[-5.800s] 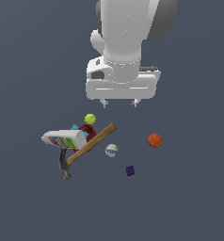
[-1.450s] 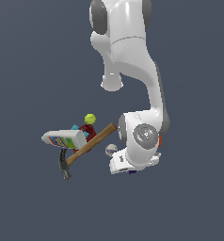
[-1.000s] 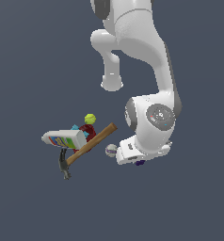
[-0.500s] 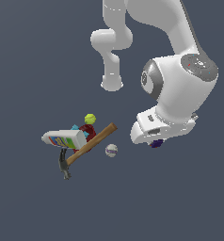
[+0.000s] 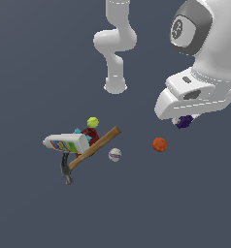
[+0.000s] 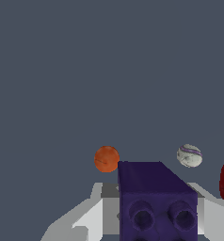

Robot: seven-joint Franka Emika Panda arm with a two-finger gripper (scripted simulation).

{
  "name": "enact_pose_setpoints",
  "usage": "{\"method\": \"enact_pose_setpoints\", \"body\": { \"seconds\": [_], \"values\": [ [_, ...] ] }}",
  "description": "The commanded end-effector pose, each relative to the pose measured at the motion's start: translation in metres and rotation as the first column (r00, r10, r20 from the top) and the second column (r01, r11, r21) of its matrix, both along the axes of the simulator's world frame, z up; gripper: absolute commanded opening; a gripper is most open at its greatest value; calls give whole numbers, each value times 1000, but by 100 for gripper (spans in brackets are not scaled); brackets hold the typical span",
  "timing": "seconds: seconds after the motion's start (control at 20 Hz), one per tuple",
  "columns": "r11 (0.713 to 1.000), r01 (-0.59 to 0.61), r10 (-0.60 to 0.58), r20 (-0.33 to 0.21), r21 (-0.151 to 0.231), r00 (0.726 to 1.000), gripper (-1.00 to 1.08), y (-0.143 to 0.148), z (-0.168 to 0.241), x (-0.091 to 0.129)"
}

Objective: Pick up a designated object from a clutter of objects.

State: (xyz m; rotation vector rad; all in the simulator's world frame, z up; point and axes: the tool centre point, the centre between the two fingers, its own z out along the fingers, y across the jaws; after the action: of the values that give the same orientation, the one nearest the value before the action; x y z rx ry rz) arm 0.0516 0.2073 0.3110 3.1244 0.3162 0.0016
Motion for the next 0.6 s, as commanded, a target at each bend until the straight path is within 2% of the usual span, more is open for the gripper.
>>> {"method": "enact_pose_setpoints", "body": {
  "seconds": [0.0,0.25,0.55],
  "values": [
    [1000,1,-1,-1,0,1000,-100,9,22,-6],
    [1000,1,-1,-1,0,1000,-100,23,54,-13],
    [1000,1,-1,-1,1,1000,-100,32,72,-16]
  ]
}}
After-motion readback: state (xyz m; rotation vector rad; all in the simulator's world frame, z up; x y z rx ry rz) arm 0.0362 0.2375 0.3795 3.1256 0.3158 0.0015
